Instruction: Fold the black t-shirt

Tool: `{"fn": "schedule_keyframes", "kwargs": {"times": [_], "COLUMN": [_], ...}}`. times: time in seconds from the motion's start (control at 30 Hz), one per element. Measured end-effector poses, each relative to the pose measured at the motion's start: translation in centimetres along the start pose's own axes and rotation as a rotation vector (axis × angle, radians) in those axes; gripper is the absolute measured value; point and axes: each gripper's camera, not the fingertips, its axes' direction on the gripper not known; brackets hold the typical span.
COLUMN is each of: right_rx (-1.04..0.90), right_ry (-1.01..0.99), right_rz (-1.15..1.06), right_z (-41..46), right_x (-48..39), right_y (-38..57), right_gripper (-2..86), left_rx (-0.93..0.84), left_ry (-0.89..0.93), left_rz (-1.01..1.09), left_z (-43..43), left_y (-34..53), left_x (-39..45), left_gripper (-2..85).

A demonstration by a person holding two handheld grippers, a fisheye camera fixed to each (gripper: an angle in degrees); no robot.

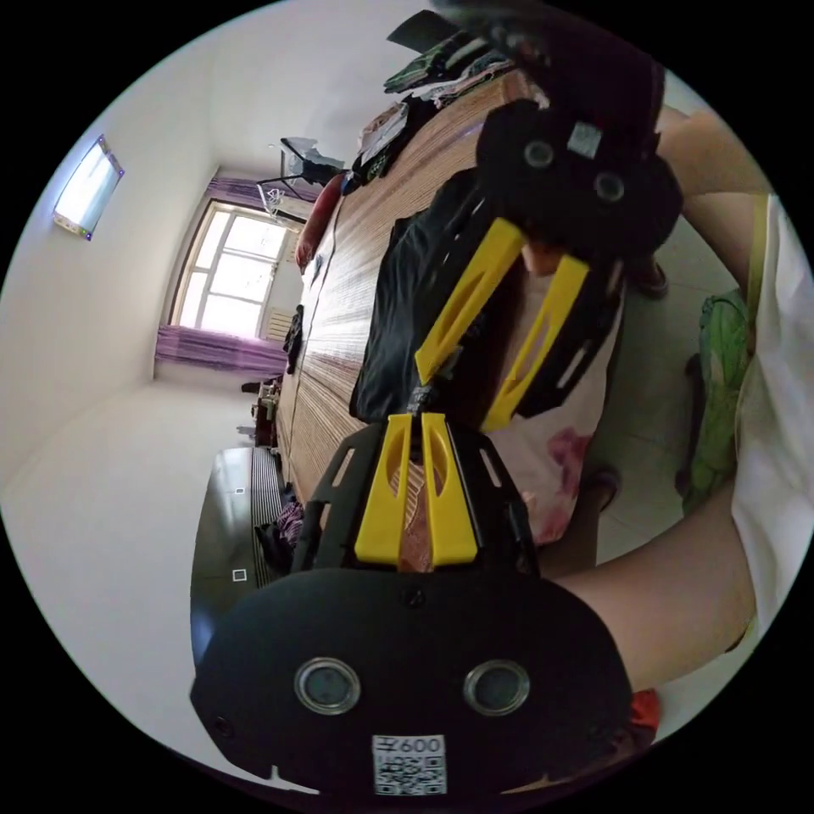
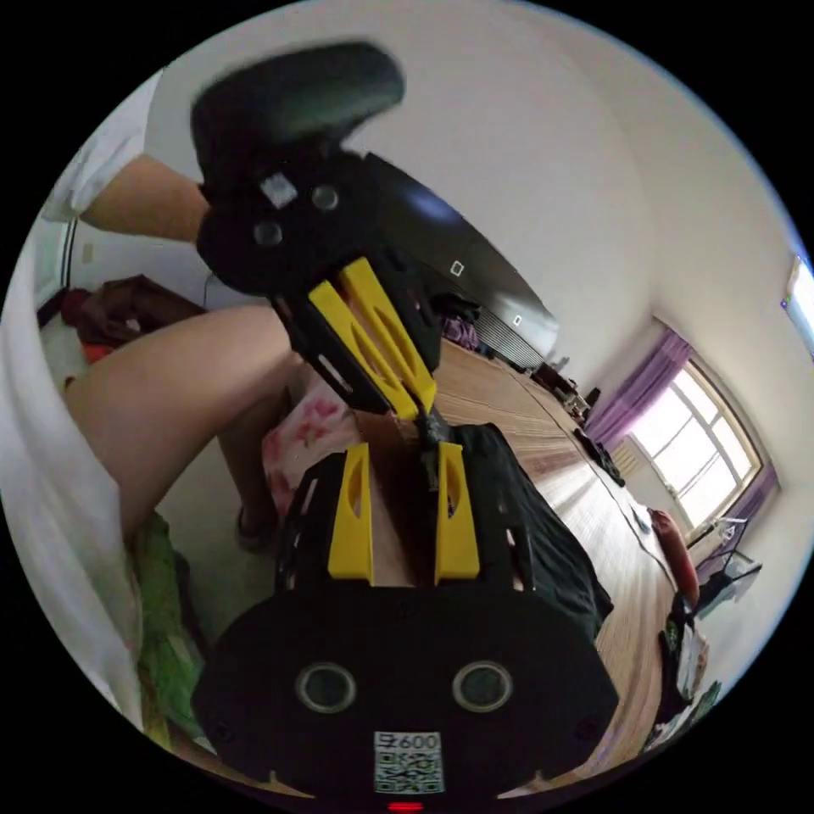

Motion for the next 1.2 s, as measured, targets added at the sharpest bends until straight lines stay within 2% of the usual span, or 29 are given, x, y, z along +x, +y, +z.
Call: {"fn": "schedule_keyframes", "kwargs": {"times": [0.17, 0.3, 0.37, 0.47, 0.6, 0.73, 0.83, 1.03, 1.1, 1.2], "right_rx": [-0.067, -0.086, -0.091, -0.09, -0.099, -0.248, -0.383, -0.539, -0.483, -0.532], "right_ry": [0.062, 0.049, 0.057, 0.051, 0.047, 0.223, 0.329, 0.36, 0.311, 0.302], "right_rz": [-0.005, -0.004, -0.031, -0.046, -0.025, -0.173, -0.23, -0.047, -0.022, -0.108], "right_z": [3.6, 4.6, 5.3, 6.1, 7.4, 9.3, 10.0, 8.0, 6.7, 7.5], "right_x": [-1.3, -2.0, -2.8, -3.7, -4.5, -7.3, -8.3, -5.0, -5.0, -6.8], "right_y": [1.7, 2.5, 2.7, 3.0, 3.4, 4.8, 7.7, 13.2, 13.6, 13.1], "right_gripper": [0.1, -0.7, -0.8, -0.8, -0.8, -0.8, -0.8, -0.7, -0.8, -0.7], "left_rx": [0.022, -0.009, 0.008, -0.004, 0.027, 0.028, 0.039, 0.022, 0.058, 0.06], "left_ry": [-0.014, -0.042, -0.117, -0.252, -0.252, -0.326, -0.298, -0.266, -0.215, -0.225], "left_rz": [0.031, 0.052, 0.125, 0.256, 0.291, 0.319, 0.261, 0.163, 0.12, 0.132], "left_z": [1.9, 3.2, 4.1, 6.7, 9.3, 9.3, 8.9, 9.3, 8.8, 8.0], "left_y": [1.7, 2.2, 2.1, 1.0, 1.2, 1.4, 1.8, 2.4, 2.3, 1.1], "left_x": [1.8, 3.5, 5.5, 8.3, 9.9, 12.5, 13.3, 16.4, 17.6, 21.0], "left_gripper": [4.5, 8.6, 8.8, 7.4, 4.2, 3.3, 3.1, 2.7, 2.7, 2.6]}}
